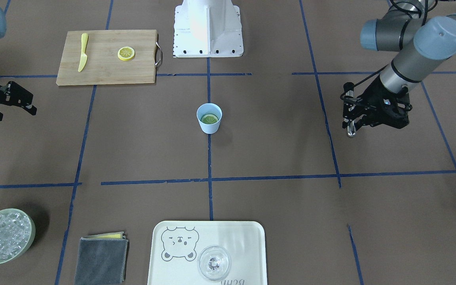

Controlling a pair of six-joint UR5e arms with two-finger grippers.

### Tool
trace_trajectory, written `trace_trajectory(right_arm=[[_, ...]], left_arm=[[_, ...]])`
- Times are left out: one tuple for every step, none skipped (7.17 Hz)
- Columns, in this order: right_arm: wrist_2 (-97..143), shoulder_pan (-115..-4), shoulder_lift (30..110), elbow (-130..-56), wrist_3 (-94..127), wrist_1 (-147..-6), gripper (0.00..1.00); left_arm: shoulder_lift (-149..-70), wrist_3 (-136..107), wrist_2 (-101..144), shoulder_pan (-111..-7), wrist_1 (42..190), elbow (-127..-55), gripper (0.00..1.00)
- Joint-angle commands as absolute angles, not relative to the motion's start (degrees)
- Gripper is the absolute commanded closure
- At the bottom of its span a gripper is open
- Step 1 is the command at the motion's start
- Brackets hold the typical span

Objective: Squeeze lemon into cup
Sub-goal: 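Lift the muddler with the left gripper and bring it over the cup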

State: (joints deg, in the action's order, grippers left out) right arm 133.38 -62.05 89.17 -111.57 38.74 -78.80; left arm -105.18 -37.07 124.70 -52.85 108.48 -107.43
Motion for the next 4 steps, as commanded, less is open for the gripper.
trace_trajectory(right_arm=[[133.3,-62.1,89.7,-111.5,38.8,-78.8,0.00],[133.4,-62.5,90.1,-111.5,38.8,-78.8,0.00],[133.5,-62.5,90.3,-111.5,38.8,-78.8,0.00],[133.6,-62.5,90.7,-111.5,38.8,-78.8,0.00]], left_arm=[[-114.9,-41.0,112.5,-47.7,108.7,-114.3,1.00],[-119.4,-48.7,101.4,-42.8,108.3,-116.7,1.00],[-120.8,-49.3,88.5,-33.8,108.7,-116.2,1.00],[-122.4,-49.2,79.4,-29.0,110.7,-115.8,1.00]])
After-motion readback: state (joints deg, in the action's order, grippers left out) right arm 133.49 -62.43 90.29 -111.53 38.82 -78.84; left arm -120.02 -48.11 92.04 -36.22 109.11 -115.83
